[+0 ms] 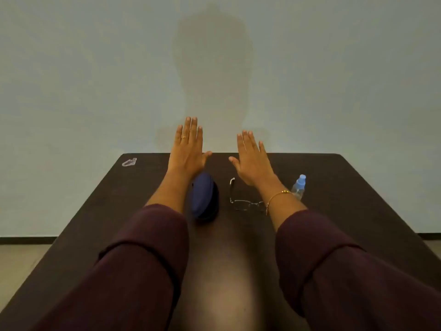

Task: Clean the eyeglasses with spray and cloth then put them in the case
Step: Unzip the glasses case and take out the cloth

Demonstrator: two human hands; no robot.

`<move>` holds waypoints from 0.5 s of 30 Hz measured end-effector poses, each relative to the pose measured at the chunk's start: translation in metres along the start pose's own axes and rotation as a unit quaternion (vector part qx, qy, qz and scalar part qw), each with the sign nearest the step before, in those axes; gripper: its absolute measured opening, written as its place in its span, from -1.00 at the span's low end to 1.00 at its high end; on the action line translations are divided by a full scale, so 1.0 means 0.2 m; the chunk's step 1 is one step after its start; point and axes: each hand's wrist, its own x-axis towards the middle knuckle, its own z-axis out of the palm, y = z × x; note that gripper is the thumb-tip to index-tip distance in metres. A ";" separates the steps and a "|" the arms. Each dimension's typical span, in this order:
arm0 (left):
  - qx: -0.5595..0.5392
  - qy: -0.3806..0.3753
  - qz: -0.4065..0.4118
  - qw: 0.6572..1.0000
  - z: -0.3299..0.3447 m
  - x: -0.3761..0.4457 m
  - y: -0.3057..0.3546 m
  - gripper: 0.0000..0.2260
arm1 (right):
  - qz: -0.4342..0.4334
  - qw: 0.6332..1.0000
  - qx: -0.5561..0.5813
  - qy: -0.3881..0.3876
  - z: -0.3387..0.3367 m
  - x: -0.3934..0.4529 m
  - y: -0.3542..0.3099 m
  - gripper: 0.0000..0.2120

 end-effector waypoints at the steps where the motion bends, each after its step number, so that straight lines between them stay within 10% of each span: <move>1: 0.015 -0.008 -0.008 1.000 0.05 -0.05 0.01 -0.37 | -0.003 1.000 -0.005 -0.008 0.06 -0.04 -0.02 -0.38; 15: -0.092 -0.055 -0.093 0.990 0.36 -0.35 0.11 -0.40 | -0.066 0.996 0.050 -0.017 0.44 -0.28 -0.23 -0.43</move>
